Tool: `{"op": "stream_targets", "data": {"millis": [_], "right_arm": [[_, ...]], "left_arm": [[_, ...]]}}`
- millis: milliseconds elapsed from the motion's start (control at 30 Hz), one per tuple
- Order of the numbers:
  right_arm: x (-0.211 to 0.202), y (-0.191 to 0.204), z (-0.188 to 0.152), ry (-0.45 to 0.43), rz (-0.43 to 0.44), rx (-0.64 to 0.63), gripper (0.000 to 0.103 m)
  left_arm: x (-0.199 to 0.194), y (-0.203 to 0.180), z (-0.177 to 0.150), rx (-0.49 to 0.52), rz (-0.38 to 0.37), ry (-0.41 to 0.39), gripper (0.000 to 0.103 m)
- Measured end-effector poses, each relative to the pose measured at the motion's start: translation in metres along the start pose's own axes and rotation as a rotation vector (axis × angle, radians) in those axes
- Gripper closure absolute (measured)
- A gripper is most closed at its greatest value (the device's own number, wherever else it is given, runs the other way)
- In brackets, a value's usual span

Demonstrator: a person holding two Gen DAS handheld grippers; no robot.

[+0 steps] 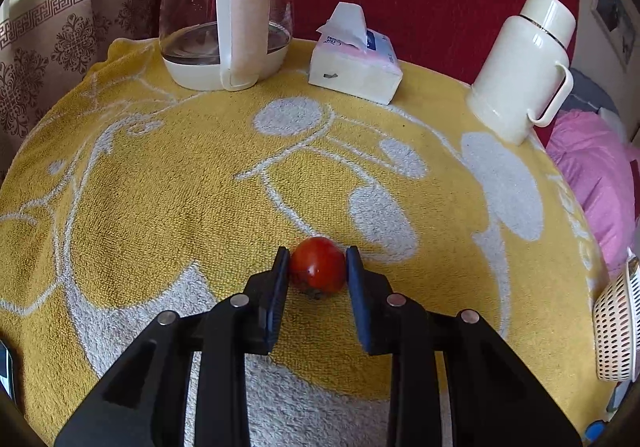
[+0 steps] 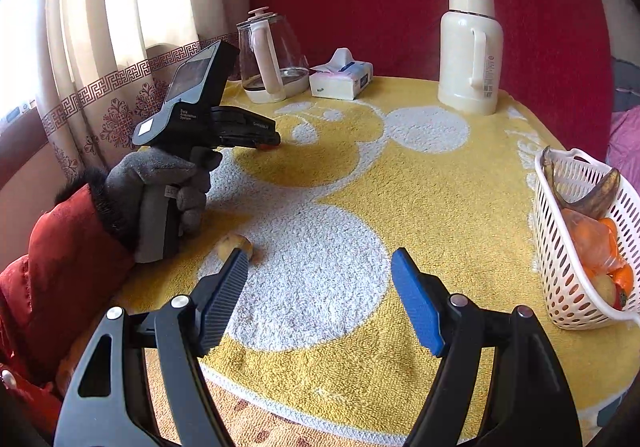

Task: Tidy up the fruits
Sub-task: 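Grasp the small brown potato with the right tool while the left tool holds the tomato, then lift the potato with the right tool and carry it toward the basket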

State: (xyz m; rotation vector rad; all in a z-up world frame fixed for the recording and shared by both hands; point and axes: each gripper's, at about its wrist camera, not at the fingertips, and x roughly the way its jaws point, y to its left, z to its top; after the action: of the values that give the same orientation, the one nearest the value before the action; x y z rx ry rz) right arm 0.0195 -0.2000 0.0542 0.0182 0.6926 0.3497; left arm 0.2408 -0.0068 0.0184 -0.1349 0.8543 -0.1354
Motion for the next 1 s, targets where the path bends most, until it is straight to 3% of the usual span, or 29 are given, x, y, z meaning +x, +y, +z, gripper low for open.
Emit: {"op": "stream_targets", "data": {"millis": [433,633,1000], "right_arm": [[0.022,0.006,0.012,0.104,0.1,0.055,0.027],[0.045,0.03,0.021,0.154,0.125,0.0,0.029],[0.087,0.059,0.017,0.259,0.106,-0.078,0.07]], "left_arm": [[-0.044,0.005,0.002,-0.031,-0.015,-0.123,0.076],[-0.064,0.004,0.002,-0.032,-0.028,-0.17,0.076],[-0.064,0.006,0.002,-0.048,-0.04,-0.167,0.076]]}}
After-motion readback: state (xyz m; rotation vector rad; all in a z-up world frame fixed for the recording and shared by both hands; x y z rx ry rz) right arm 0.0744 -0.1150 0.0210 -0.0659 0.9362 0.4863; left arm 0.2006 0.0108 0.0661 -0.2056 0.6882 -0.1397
